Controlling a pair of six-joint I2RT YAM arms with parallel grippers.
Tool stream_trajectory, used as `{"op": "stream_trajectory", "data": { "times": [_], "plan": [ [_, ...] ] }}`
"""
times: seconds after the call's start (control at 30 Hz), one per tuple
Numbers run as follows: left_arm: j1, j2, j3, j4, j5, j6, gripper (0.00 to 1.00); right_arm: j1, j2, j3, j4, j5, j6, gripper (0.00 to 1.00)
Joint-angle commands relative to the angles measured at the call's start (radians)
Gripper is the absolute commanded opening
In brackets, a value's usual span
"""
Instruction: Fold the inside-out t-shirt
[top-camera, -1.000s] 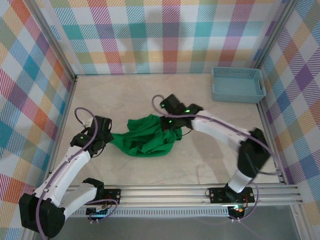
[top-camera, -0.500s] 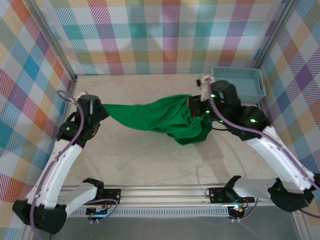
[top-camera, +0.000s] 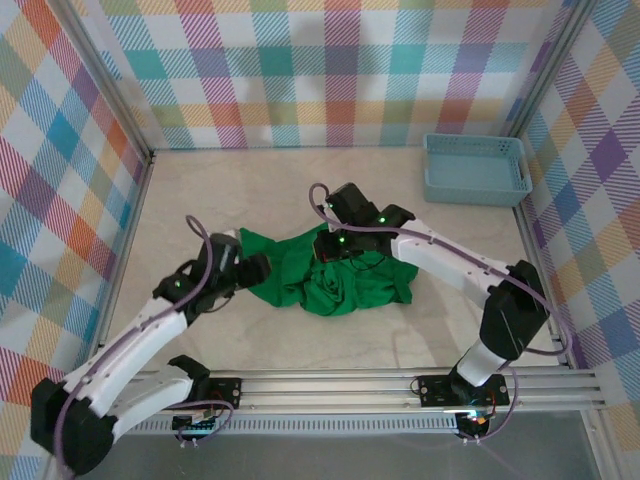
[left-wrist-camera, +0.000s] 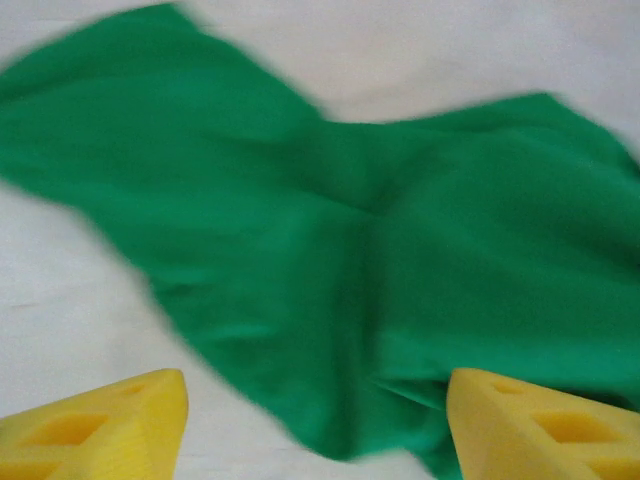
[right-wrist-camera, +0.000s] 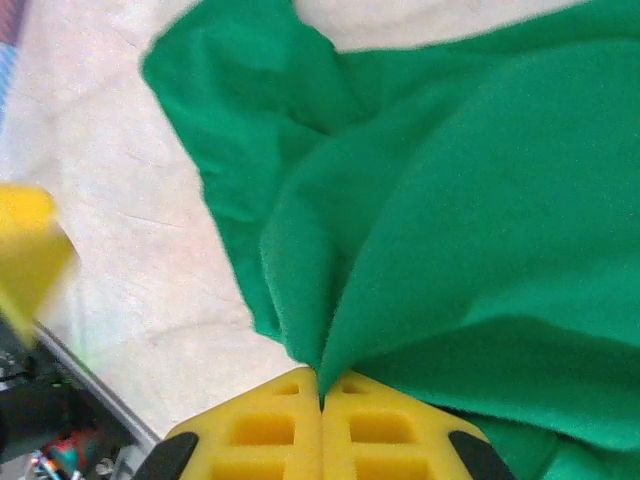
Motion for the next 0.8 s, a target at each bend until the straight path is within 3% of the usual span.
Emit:
{"op": "stream_trajectory", "data": {
  "times": [0.0,0.2,0.33,0.47,0.6,0.7,0.77],
  "plan": [
    [-0.113,-0.020,-0.078,0.236,0.078,0.048,0.71,0.007,-0.083,-0.026,0.053,-0.031,0.014,0.00],
    [-0.263,0.111,-0.071,0.440,0.115,0.076,0.71,0.007,-0.112,-0.076,0.053,-0.003,0.020,0.00],
    [-0.313,0.260,0.000,0.456,0.097,0.120,0.66,0.007,-0.126,-0.085,0.060,-0.008,0.029,0.00],
    [-0.314,0.375,0.057,0.438,0.070,0.125,0.49,0.007,-0.132,-0.090,0.055,0.005,0.025,0.00],
    [-0.314,0.386,0.048,0.451,0.026,0.109,0.16,-0.004,-0.119,-0.085,0.023,0.048,0.031,0.00],
    [-0.316,0.353,-0.002,0.476,0.038,0.093,0.02,-0.065,-0.098,-0.072,0.012,0.033,0.029,0.01],
    [-0.327,0.312,-0.051,0.499,0.050,0.083,0.00,-0.108,-0.057,-0.038,-0.002,0.027,0.009,0.03]
  ]
}}
